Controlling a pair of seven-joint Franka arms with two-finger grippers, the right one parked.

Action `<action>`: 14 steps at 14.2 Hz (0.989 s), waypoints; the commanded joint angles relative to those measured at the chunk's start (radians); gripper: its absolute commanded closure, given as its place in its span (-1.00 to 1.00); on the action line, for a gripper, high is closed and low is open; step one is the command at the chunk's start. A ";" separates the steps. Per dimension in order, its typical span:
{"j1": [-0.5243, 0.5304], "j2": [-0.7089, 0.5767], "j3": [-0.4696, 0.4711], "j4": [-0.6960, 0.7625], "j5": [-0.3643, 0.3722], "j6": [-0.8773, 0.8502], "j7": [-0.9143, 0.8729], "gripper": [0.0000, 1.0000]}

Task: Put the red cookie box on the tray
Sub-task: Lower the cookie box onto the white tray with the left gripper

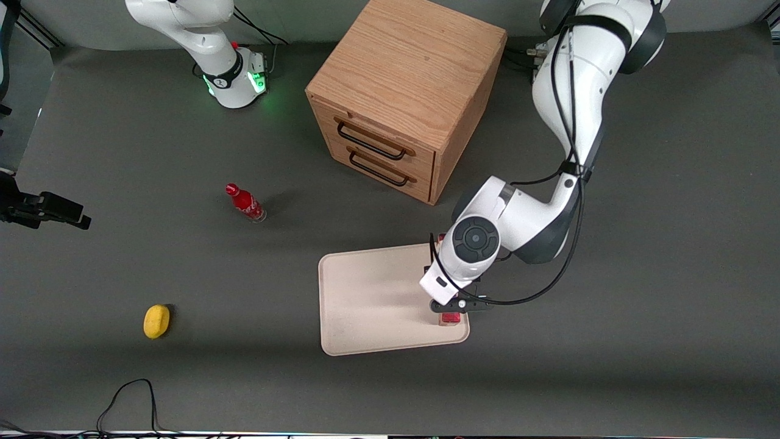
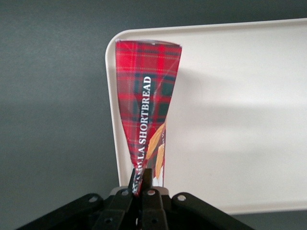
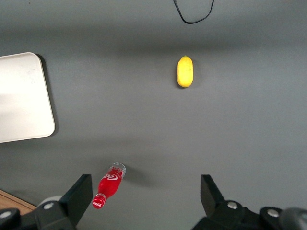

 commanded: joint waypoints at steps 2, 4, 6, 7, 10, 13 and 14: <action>0.000 0.021 0.000 0.004 0.022 0.030 0.003 1.00; 0.001 0.024 0.000 0.004 0.024 0.036 0.012 0.55; 0.000 0.022 0.003 0.004 0.045 0.035 0.005 -0.99; 0.000 0.018 0.003 0.004 0.045 0.032 0.003 -1.00; -0.002 -0.037 0.003 0.010 0.047 -0.061 0.000 -1.00; 0.003 -0.161 -0.003 0.019 0.033 -0.236 0.000 -1.00; 0.003 -0.212 -0.004 0.014 0.033 -0.281 0.001 -1.00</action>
